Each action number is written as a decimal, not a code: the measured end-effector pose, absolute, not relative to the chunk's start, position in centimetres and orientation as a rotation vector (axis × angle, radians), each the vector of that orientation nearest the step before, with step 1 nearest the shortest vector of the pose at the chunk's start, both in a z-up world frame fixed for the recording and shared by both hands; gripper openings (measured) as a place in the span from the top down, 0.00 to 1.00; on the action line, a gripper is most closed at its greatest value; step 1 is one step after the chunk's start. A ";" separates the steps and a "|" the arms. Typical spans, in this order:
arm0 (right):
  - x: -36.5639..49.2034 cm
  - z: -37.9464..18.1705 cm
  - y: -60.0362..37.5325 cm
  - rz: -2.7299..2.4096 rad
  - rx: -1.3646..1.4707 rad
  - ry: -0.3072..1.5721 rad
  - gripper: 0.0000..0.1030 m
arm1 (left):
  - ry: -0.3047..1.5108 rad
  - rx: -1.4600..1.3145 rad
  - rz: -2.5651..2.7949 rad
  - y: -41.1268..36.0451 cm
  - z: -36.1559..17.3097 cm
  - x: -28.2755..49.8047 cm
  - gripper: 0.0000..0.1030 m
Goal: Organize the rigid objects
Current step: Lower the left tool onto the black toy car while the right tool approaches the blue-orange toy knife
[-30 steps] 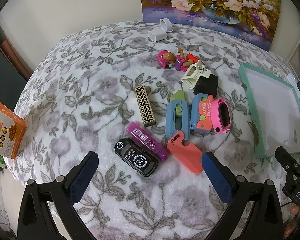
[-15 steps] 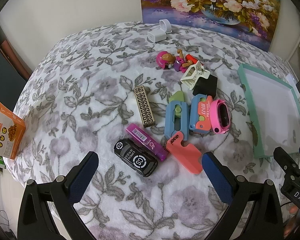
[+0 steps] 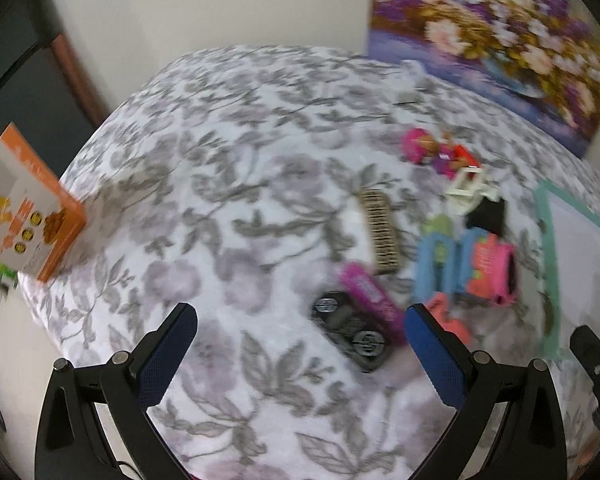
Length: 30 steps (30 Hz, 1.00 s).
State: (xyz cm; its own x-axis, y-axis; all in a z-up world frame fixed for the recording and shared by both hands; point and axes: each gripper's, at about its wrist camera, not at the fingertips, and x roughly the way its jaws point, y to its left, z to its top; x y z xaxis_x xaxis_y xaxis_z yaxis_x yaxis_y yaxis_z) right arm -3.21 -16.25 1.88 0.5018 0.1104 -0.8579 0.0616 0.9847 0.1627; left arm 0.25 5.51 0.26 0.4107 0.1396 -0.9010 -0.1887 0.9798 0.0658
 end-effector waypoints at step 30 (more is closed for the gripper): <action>-0.2 -4.1 -5.9 0.232 -0.003 1.253 0.16 | 1.333 -0.161 0.132 5.9 -6.1 2.3 0.02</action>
